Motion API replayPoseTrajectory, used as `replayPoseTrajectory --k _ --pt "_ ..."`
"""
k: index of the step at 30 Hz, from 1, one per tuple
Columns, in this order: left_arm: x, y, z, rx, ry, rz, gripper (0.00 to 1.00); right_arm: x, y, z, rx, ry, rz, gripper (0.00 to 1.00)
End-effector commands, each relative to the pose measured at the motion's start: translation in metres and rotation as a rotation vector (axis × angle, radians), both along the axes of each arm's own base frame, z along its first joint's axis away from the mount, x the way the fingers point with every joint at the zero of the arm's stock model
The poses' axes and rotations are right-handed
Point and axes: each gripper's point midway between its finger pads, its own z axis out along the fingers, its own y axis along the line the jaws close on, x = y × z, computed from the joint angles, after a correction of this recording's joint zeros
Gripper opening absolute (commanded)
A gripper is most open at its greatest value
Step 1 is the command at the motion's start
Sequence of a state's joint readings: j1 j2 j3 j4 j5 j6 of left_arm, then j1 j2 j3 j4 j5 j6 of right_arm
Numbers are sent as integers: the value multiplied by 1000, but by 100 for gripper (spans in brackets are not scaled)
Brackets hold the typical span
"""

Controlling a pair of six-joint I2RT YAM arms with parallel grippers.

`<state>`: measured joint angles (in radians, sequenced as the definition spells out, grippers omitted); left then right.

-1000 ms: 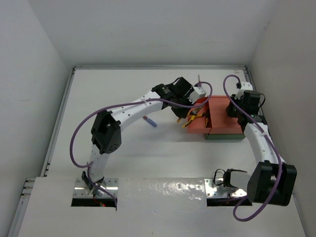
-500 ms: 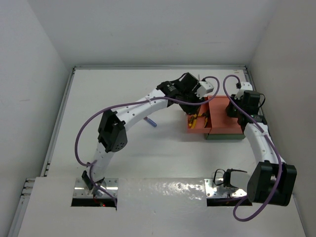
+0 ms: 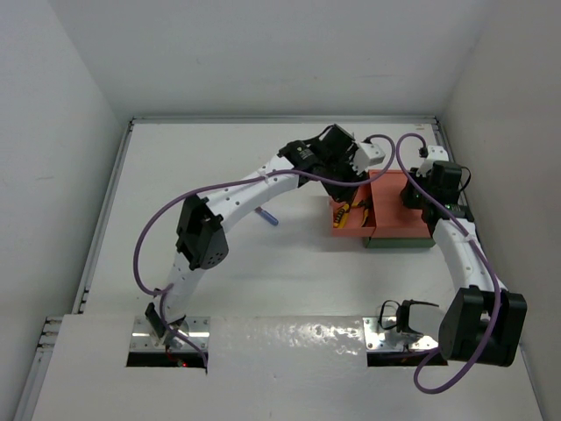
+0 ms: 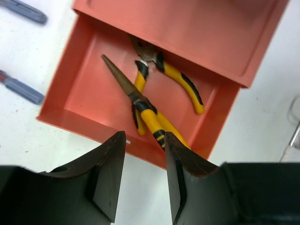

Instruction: Sort the tools into containers

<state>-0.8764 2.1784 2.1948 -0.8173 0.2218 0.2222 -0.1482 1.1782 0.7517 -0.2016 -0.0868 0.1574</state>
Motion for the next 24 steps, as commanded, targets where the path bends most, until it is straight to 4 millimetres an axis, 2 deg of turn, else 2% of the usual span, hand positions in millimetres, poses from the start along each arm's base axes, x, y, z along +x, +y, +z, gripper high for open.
replayPoseTrajectory --k 1,2,4,7,8,9,10,13,14,16,17,22,24 --pt "-20 -1 16 -30 22 -122 37 -58 11 -65 45 299 13 15" --pt "-21 1 13 -24 30 -118 39 -58 11 -65 45 299 13 15" --pt "-9 8 7 4 22 -43 40 -58 11 -65 44 299 14 15" --pt "27 25 20 -68 10 100 35 -58 11 -65 43 299 15 16" --pt "42 42 30 -101 -1 153 33 -59 10 -65 41 301 15 16" --pt "55 43 44 -156 -47 178 32 -59 10 -65 41 302 15 16" --pt "63 53 62 -175 -110 207 30 -59 10 -65 41 302 15 16" --pt "75 68 55 -102 -228 203 30 -56 10 -63 44 296 14 15" --pt "75 74 38 -65 -212 205 30 -56 11 -64 47 300 13 15" --pt "70 78 17 -43 -166 184 30 -55 12 -64 53 300 14 16" --pt "69 85 -2 -25 -134 191 30 -55 12 -64 54 300 13 16" --pt "64 91 -38 -7 -119 173 28 -55 13 -67 64 298 11 16" --pt "62 88 -62 17 -105 152 28 -55 16 -70 81 294 12 16"
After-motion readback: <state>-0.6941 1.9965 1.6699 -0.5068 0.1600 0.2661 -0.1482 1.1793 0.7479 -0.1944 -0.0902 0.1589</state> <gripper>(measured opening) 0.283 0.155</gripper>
